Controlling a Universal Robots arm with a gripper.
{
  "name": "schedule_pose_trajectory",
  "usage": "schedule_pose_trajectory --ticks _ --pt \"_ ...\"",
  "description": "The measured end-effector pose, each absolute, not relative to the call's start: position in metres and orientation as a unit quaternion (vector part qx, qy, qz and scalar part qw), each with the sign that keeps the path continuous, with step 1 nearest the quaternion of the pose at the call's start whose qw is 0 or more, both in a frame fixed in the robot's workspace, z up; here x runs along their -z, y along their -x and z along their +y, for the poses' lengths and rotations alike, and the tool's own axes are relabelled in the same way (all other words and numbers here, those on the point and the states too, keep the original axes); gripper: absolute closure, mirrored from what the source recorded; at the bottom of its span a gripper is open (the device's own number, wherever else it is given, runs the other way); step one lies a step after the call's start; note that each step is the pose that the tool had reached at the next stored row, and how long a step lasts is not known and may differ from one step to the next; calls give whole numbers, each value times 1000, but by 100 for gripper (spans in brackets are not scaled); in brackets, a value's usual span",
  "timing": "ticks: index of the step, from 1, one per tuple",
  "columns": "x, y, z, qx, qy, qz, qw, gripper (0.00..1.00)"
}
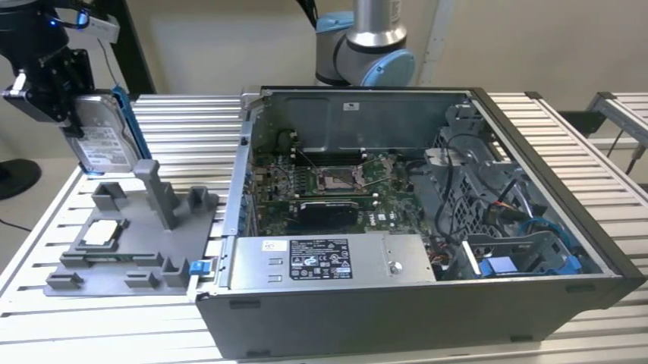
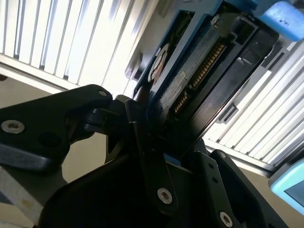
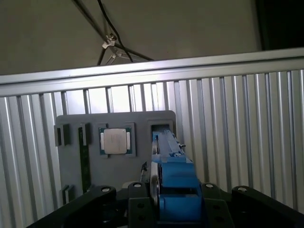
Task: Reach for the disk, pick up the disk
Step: 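Pick up the disk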
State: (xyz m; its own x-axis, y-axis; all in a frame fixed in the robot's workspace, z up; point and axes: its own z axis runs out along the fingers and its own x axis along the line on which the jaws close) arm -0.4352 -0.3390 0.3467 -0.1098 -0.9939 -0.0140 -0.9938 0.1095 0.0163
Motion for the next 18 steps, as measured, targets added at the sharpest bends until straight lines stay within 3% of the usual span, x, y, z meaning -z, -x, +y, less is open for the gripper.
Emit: schedule_pose_trajectory --ticks 18 --pt "-378 435 -339 11 -667 -745 0 100"
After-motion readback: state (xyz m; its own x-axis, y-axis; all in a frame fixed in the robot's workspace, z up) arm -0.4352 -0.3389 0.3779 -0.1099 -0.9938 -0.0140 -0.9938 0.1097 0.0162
